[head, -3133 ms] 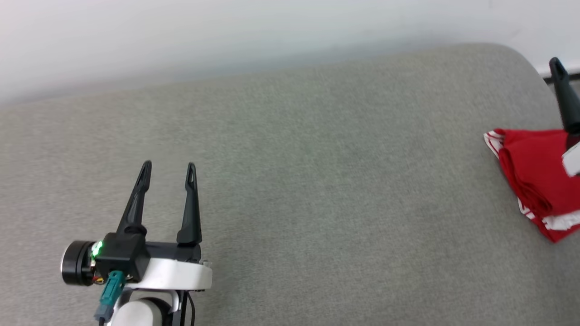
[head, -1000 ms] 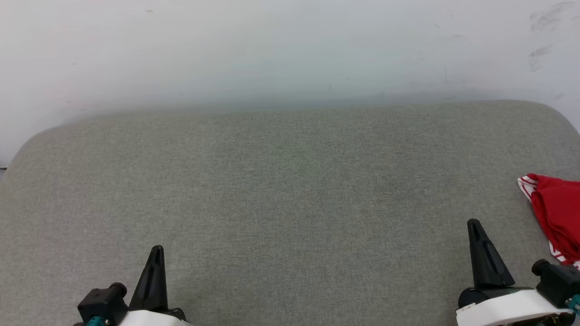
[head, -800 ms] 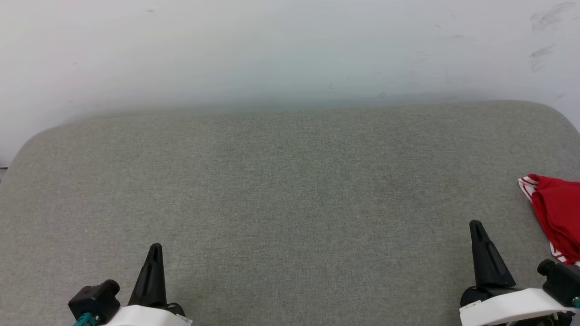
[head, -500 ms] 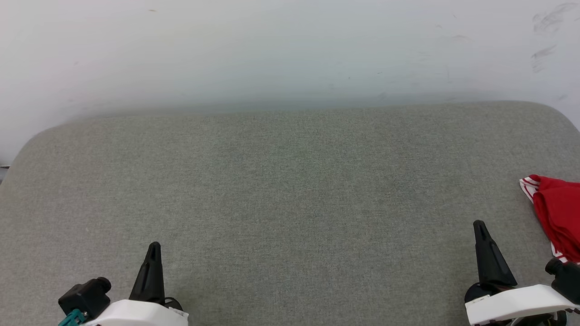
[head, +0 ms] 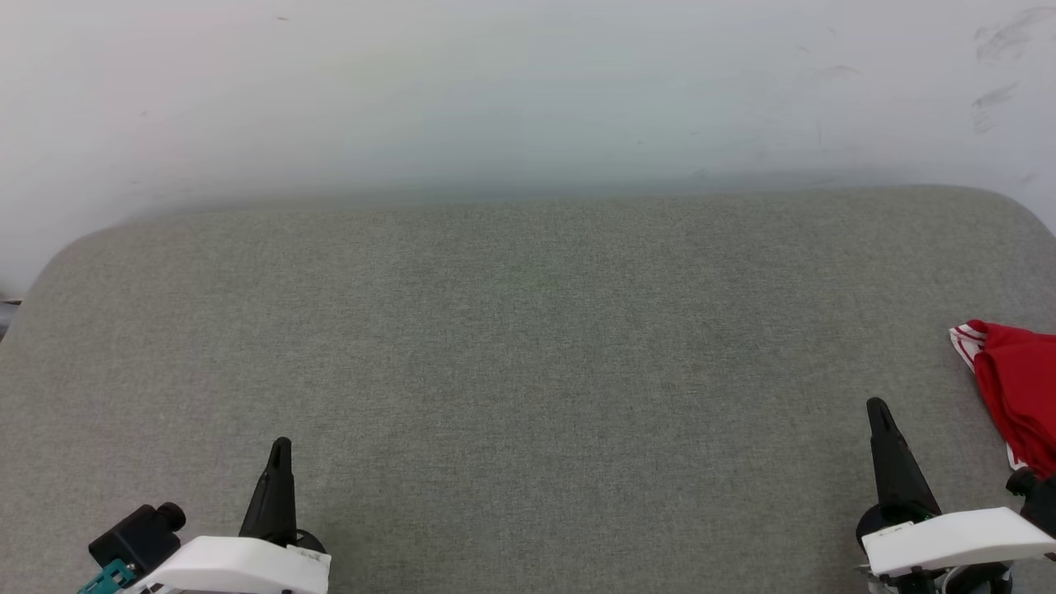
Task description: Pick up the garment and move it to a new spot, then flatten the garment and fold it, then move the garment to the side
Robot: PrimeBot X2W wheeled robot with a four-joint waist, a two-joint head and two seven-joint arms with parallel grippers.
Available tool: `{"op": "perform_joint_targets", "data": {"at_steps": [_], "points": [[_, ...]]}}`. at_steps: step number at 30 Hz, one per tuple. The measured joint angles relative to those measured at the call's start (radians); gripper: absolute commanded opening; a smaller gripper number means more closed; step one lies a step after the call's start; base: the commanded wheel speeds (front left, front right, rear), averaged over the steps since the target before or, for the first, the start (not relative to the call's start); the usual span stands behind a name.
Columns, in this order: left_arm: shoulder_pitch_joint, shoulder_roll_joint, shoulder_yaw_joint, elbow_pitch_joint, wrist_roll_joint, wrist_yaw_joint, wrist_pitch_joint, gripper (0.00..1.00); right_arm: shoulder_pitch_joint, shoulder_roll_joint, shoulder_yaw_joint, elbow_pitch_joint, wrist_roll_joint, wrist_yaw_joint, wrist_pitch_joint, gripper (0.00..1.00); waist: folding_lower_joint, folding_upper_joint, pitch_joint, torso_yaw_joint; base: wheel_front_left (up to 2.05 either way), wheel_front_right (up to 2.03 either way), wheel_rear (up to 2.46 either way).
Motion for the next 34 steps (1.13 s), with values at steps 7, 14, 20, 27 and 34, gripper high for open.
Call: {"op": "perform_joint_targets", "data": {"at_steps": [7, 14, 20, 27, 34], "points": [[-0.017, 0.0, 0.004, 0.011, -0.095, -0.005, 0.024, 0.0, -0.013, 0.002, -0.007, 0.012, 0.085, 0.0, 0.025, 0.0, 0.0, 0.0, 0.0, 0.003, 0.0, 0.0, 0.0], [-0.03, 0.0, 0.008, 0.02, -0.184, -0.009, 0.046, 0.0, -0.021, 0.004, -0.016, 0.02, 0.166, 0.0, 0.045, 0.0, 0.0, 0.0, 0.0, 0.005, 0.0, 0.0, 0.0], [-0.039, 0.0, 0.011, 0.029, -0.254, -0.01, 0.065, 0.0, -0.029, 0.006, -0.022, 0.027, 0.231, 0.0, 0.064, 0.0, 0.0, 0.0, 0.0, 0.007, 0.0, 0.0, 0.0], [-0.054, 0.0, 0.015, 0.038, -0.334, -0.016, 0.084, 0.0, -0.039, 0.008, -0.029, 0.037, 0.301, 0.0, 0.086, 0.0, 0.0, 0.0, -0.001, 0.01, 0.0, 0.0, 0.0], [-0.061, 0.0, 0.02, 0.046, -0.408, -0.018, 0.103, 0.0, -0.046, 0.01, -0.034, 0.045, 0.366, 0.0, 0.103, 0.0, 0.0, 0.0, -0.001, 0.012, 0.0, 0.0, 0.0]]}}
